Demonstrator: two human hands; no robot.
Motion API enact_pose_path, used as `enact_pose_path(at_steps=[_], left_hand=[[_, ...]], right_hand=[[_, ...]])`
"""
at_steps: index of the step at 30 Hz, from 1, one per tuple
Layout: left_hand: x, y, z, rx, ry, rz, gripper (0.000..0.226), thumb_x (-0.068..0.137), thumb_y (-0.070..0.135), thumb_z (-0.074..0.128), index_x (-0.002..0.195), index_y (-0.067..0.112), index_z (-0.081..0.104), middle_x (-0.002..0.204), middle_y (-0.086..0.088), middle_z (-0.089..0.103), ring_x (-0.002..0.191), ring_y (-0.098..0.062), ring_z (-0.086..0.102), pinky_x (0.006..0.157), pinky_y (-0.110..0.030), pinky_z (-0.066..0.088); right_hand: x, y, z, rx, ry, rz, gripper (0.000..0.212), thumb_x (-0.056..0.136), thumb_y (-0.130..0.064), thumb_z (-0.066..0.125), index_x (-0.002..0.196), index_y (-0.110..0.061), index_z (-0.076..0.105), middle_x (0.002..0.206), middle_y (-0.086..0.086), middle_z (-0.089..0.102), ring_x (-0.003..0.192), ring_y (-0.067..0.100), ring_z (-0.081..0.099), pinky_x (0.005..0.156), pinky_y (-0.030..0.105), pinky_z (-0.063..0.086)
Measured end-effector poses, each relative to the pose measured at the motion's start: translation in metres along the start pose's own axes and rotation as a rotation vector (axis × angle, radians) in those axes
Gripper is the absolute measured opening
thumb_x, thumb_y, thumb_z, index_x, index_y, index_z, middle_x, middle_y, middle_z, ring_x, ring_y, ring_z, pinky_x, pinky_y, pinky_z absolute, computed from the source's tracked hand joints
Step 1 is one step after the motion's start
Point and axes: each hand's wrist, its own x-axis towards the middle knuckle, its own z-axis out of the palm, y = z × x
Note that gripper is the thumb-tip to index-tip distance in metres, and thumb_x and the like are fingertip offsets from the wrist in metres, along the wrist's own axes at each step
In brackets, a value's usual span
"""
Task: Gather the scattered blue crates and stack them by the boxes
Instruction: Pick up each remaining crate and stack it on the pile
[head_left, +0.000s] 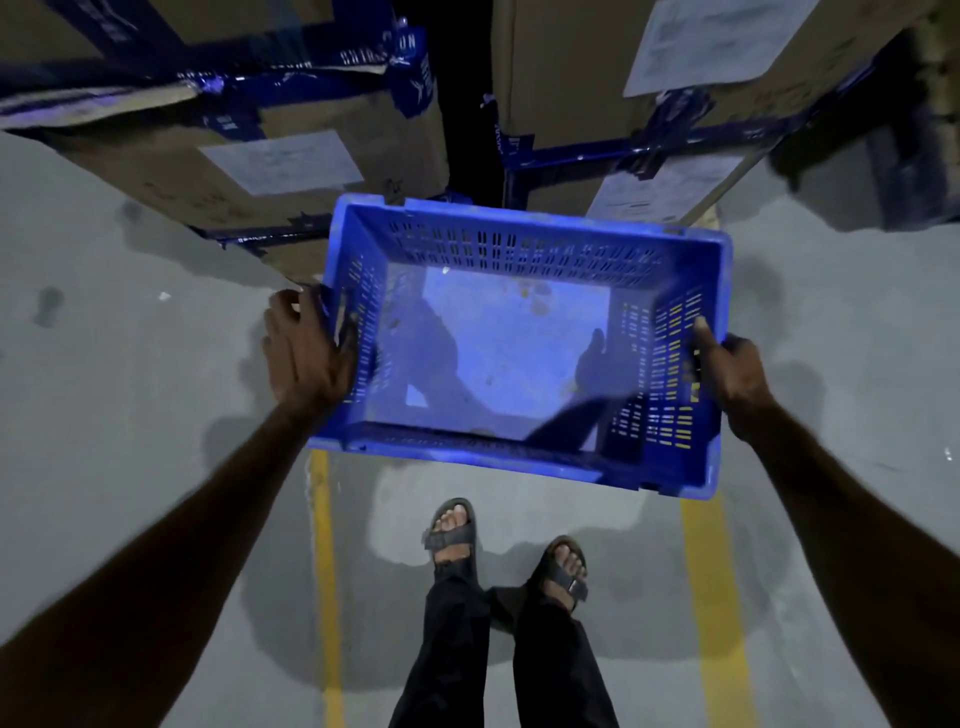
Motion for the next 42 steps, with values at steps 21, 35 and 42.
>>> enact_pose_path(at_steps=[21,35,42], left_hand=[[-0.150,0.004,0.010,0.193,-0.096,0.485,0.045,0.102,0.053,0.041,0.104,0.017,0.068,0.095,-0.004,0.065,0.087,-0.032,0.058,0.085,-0.044,0.042],[-0.124,-0.029,0.016,0.209,-0.167,0.669,0.041,0.106,0.047,0.037,0.113,0.017,0.064,0.098,-0.012,0.071,0.089,-0.038,0.065,0.074,-0.046,0.048],[-0.126,-0.060,0.012,0.238,-0.075,0.675,0.036,0.108,0.034,0.037,0.121,0.011,0.061,0.106,-0.014,0.067,0.095,-0.039,0.061,0.085,-0.047,0.044]], right_hand=[[-0.144,0.077,-0.009,-0.900,0.051,-0.850,0.042,0.097,-0.044,0.046,0.117,-0.015,0.068,0.120,0.007,0.063,0.109,0.031,0.060,0.102,0.047,0.043],[-0.135,0.117,0.015,-0.853,0.118,-1.038,0.034,0.104,-0.031,0.043,0.115,-0.015,0.071,0.101,0.006,0.069,0.101,0.031,0.065,0.107,0.051,0.039],[-0.137,0.121,0.017,-0.814,0.150,-1.043,0.033,0.104,-0.030,0.043,0.116,-0.014,0.070,0.106,0.007,0.070,0.105,0.031,0.063,0.112,0.052,0.034]])
